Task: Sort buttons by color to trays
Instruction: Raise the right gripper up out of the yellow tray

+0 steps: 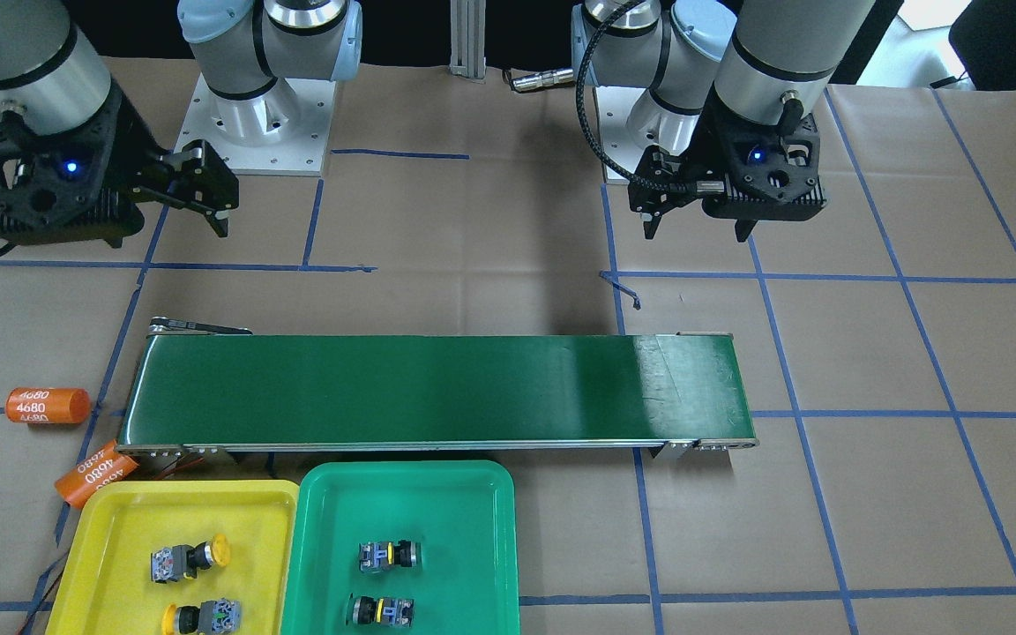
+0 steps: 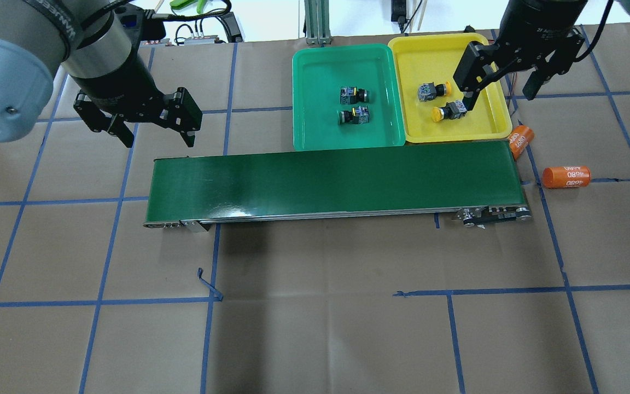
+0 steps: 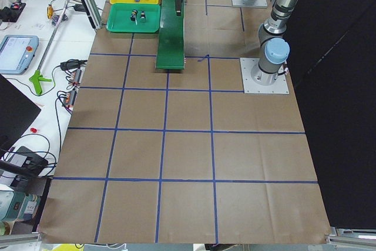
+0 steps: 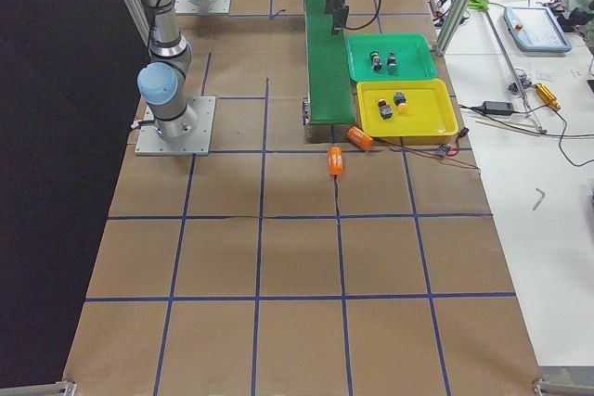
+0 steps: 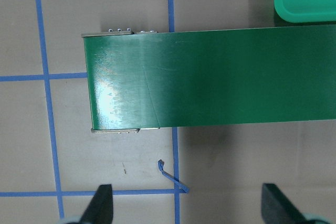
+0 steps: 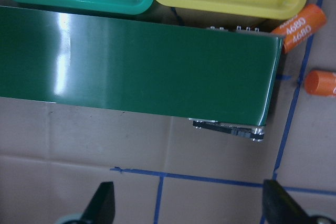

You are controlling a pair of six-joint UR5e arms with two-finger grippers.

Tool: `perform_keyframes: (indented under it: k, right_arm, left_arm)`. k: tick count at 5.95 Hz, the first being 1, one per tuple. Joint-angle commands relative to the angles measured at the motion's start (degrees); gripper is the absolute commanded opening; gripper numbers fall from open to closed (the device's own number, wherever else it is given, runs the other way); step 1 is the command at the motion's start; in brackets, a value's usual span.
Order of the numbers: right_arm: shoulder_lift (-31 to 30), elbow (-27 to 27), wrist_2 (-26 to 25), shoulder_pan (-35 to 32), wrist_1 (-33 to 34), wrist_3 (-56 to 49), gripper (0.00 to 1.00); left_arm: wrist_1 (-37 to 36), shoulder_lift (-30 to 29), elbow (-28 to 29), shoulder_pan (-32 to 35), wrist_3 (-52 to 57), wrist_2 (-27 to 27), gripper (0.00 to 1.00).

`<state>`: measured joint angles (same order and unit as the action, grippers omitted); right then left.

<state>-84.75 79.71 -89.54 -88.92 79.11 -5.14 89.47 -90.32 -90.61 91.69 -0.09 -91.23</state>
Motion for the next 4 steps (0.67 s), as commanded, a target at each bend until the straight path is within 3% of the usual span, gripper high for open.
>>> perform_keyframes:
  k: [1, 4]
  right_arm:
    - [-2.9, 1.6, -0.4, -2.1, -2.4, 12.3, 1.0]
    - [-2.8, 2.0, -0.6, -1.7, -1.5, 10.1, 1.0]
  left_arm:
    - [0.0, 0.1, 0.0, 0.0, 0.2, 0.0, 0.98]
    - [0.0, 0.1, 0.1, -0.1, 0.2, 0.0, 0.98]
